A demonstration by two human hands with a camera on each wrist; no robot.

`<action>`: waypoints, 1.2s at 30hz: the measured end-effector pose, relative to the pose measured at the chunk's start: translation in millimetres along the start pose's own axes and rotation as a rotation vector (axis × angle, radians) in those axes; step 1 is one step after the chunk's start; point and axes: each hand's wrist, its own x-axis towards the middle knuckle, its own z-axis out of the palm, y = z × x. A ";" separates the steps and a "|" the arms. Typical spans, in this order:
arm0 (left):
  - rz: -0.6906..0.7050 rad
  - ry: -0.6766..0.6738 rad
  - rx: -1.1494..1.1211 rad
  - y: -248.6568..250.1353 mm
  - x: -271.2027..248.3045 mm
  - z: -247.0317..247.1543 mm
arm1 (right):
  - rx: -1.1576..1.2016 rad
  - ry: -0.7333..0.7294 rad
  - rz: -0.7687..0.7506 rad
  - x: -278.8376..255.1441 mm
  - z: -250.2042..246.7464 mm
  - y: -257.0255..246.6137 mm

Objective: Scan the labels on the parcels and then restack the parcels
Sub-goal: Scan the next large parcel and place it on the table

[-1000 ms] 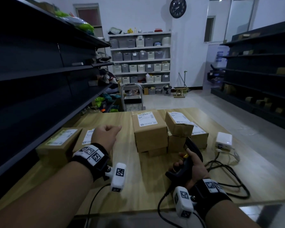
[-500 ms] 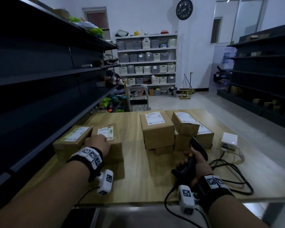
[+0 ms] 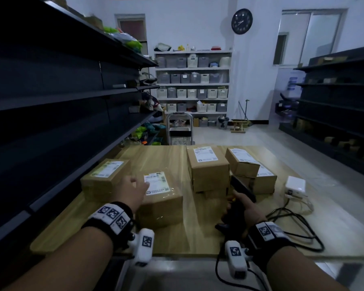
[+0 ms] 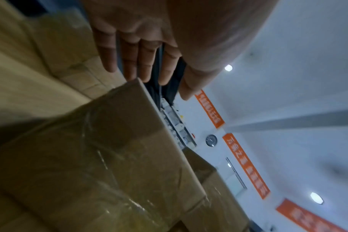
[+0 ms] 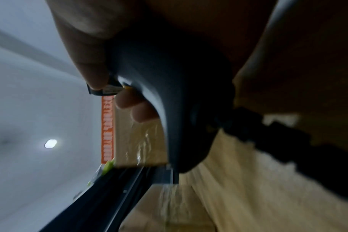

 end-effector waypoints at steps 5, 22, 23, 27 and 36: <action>-0.236 -0.160 -0.153 -21.2 1.7 -2.2 | -0.052 -0.170 0.034 -6.2 53.5 3.8; -0.037 -0.298 -0.272 -66.9 3.4 -3.5 | -0.088 -0.179 -0.025 -19.2 117.9 22.2; -0.003 -0.285 -0.247 -67.8 3.1 -1.6 | -0.132 -0.160 -0.057 -18.5 117.5 21.4; 0.147 -0.263 -0.197 -74.3 8.6 6.6 | -0.671 -0.033 -0.221 -26.3 128.0 11.4; 0.145 -0.302 -0.354 -104.9 25.9 21.2 | -0.802 -0.113 -0.198 -52.0 146.2 0.0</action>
